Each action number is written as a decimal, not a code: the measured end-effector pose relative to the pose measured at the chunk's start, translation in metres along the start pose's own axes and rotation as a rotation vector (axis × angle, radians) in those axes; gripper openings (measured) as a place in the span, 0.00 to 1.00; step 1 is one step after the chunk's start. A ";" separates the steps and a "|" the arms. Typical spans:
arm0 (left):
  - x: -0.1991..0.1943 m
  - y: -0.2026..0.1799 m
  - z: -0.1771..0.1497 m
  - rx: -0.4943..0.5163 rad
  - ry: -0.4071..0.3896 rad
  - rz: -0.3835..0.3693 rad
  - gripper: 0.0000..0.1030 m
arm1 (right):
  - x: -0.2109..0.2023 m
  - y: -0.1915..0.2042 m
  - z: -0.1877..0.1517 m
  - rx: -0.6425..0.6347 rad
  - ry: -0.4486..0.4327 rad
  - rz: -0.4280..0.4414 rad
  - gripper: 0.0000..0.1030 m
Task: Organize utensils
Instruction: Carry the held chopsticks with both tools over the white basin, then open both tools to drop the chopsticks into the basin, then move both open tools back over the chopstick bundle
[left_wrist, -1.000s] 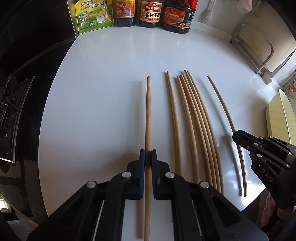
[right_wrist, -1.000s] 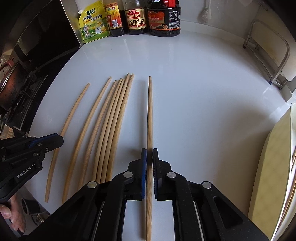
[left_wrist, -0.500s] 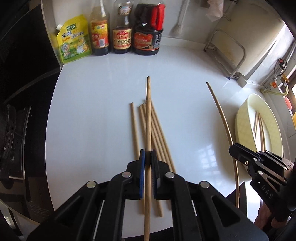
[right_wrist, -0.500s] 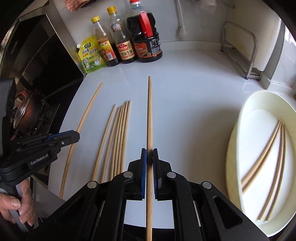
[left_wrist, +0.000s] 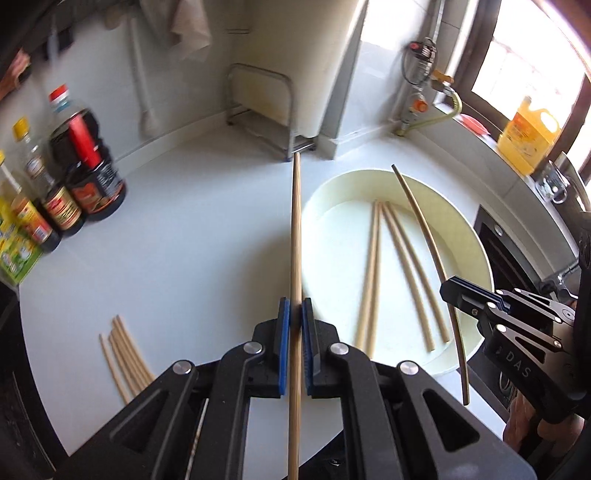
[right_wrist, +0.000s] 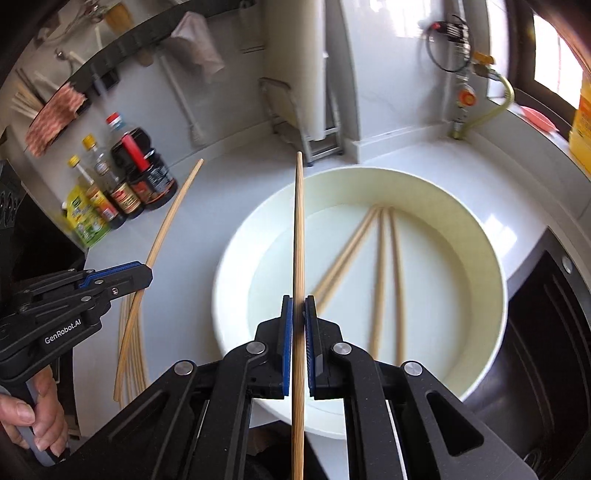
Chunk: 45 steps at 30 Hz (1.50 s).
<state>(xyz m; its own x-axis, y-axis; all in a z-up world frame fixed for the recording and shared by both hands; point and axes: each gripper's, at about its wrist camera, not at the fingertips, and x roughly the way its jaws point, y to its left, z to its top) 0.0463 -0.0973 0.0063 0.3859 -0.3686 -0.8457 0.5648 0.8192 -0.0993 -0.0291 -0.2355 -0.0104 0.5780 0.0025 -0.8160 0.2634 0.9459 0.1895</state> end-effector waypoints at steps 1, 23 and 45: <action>0.004 -0.010 0.006 0.023 0.001 -0.014 0.07 | -0.002 -0.011 0.001 0.024 -0.006 -0.013 0.06; 0.090 -0.093 0.052 0.218 0.077 -0.047 0.07 | 0.041 -0.090 0.013 0.207 0.016 -0.045 0.06; 0.070 -0.079 0.044 0.195 0.035 -0.020 0.30 | 0.028 -0.087 0.012 0.207 -0.020 -0.079 0.19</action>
<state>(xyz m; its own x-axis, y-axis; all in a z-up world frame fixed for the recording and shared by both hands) 0.0609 -0.2068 -0.0221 0.3497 -0.3659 -0.8624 0.7041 0.7099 -0.0157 -0.0266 -0.3216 -0.0437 0.5640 -0.0778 -0.8221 0.4602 0.8562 0.2347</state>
